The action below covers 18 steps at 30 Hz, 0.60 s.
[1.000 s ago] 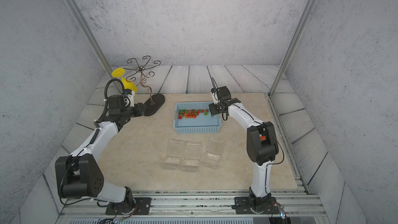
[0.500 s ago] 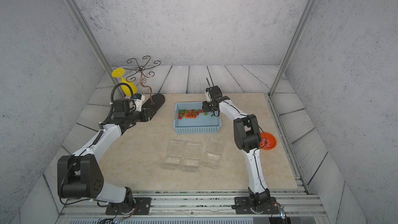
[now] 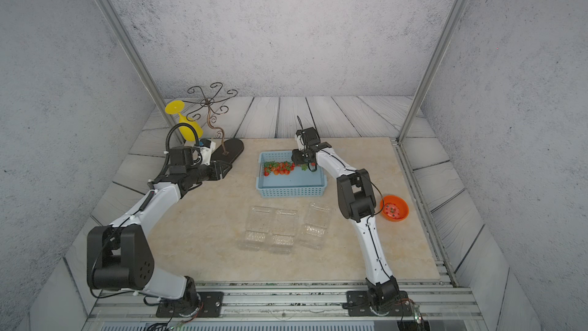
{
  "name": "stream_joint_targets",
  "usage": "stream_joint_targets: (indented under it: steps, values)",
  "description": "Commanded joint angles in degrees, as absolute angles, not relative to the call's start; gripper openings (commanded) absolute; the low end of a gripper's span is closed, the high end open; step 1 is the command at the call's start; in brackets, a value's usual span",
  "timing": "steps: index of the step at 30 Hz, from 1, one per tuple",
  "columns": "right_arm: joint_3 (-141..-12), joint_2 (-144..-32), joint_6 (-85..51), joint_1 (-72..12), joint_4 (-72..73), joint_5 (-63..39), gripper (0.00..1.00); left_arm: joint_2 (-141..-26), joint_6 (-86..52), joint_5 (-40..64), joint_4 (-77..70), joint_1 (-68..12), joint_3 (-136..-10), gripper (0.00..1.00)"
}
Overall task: Pack strawberries into containers
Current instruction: Pick up the strawberry from the basket.
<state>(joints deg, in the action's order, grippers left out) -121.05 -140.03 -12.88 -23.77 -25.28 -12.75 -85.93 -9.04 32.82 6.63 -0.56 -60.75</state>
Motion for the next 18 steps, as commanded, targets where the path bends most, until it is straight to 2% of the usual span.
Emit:
stream_joint_targets:
  steps: [1, 9, 18]
  values:
    - [-122.6, -143.3, -14.3, -23.9, -25.0, -14.3, 0.44, -86.7, -8.3, 33.5, 5.9, -1.1, -61.6, 0.46]
    - [-125.7, -146.6, -17.1, -24.0, -23.7, -16.2, 0.44, -87.3, -8.3, 33.8, 6.0, -1.1, -61.7, 0.46]
    - [-127.7, -149.0, -19.2, -24.1, -23.2, -18.2, 0.38, -87.6, -8.2, 34.0, 6.1, -1.1, -62.0, 0.46]
